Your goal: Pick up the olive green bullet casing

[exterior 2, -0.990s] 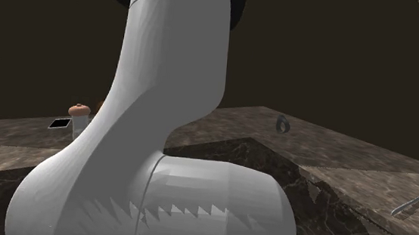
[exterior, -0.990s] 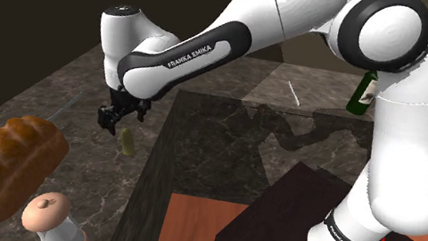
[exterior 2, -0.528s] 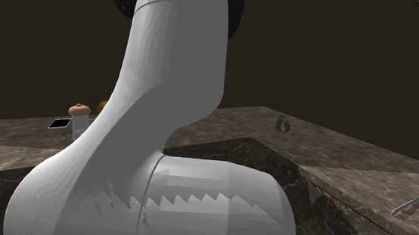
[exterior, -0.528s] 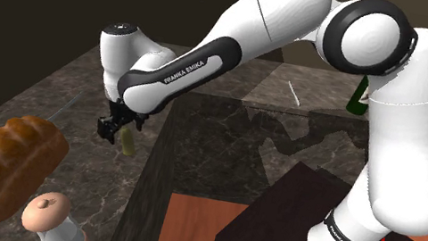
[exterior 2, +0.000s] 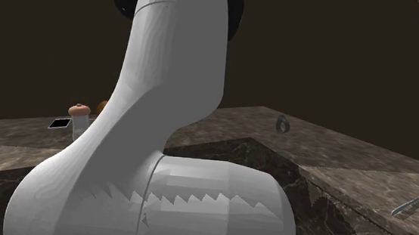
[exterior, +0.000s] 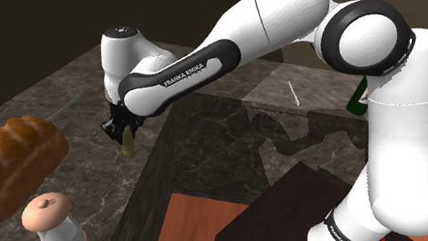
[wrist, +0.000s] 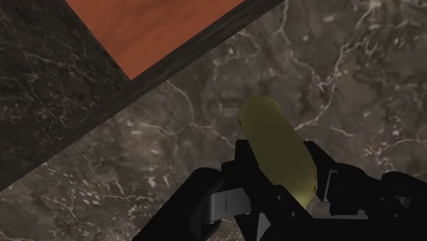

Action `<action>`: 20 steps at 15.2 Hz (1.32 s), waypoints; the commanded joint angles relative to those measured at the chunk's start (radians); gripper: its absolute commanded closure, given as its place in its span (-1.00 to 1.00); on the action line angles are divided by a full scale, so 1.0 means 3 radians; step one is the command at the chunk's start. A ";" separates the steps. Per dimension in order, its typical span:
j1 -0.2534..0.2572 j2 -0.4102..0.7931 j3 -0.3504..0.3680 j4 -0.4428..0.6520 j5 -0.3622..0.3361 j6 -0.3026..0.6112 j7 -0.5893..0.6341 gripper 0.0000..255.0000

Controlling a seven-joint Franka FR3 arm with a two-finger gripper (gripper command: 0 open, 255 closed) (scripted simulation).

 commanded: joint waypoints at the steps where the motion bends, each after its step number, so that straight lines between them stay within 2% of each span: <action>1: 0.0001 0.0004 -0.0001 -0.0001 0.0000 0.0000 0.0000 1.00; 4: -0.0002 0.0004 -0.0001 0.0004 0.0001 -0.0004 -0.0004 1.00; 20: -0.0049 -0.0289 0.0091 0.0266 0.0174 -0.0540 -0.0144 1.00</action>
